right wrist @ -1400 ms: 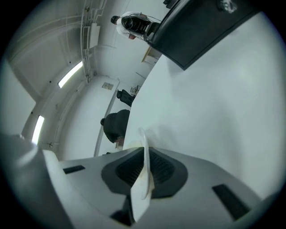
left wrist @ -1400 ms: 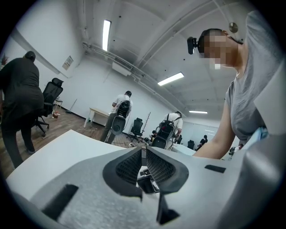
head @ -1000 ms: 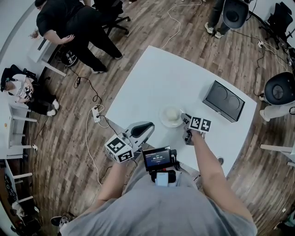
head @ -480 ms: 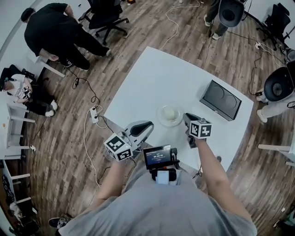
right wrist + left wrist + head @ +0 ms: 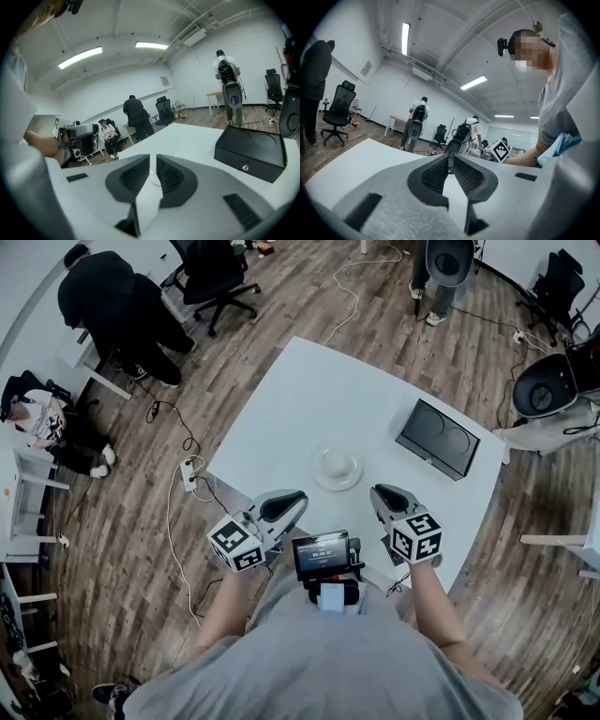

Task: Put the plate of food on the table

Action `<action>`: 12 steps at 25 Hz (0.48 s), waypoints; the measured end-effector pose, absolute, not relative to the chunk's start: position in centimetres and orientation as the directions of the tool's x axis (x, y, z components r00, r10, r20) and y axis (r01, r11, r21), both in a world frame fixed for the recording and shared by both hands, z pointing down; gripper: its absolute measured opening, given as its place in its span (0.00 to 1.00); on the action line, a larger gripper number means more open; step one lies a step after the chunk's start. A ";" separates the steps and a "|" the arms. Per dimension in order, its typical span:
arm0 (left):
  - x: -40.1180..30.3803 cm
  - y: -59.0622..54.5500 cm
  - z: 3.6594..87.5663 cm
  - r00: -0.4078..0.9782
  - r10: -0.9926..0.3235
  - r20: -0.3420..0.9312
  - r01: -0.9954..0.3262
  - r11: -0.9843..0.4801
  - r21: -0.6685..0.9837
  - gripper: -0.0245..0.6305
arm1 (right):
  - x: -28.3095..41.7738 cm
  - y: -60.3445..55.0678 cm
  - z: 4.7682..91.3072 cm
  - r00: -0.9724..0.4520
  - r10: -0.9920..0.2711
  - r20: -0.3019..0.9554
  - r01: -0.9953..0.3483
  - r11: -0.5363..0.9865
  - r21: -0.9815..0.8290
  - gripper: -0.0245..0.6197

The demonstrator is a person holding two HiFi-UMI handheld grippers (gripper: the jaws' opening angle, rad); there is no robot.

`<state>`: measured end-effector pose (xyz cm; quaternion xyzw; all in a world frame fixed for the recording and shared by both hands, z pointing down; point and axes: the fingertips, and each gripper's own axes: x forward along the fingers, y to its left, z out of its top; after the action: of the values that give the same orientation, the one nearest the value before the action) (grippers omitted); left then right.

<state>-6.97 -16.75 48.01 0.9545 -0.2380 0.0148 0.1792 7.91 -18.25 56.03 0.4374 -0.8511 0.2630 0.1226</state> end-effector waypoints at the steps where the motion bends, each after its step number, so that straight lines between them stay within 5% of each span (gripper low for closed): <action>1: -6.8 -16.3 47.9 0.883 -0.455 0.112 -0.465 -0.819 0.337 0.10 | 8.1 -17.6 55.4 -0.590 -0.685 0.427 -0.807 0.483 -0.341 0.10; 12: -5.9 -11.6 46.1 0.873 -0.482 0.072 -0.478 -0.821 0.311 0.10 | 7.9 -11.8 49.2 -0.631 -0.711 0.311 -0.776 0.580 -0.246 0.10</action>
<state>-5.94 -11.64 46.12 0.9542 -0.2515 -0.0051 0.1617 7.91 -11.82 49.19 0.4204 -0.8844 0.1817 0.0893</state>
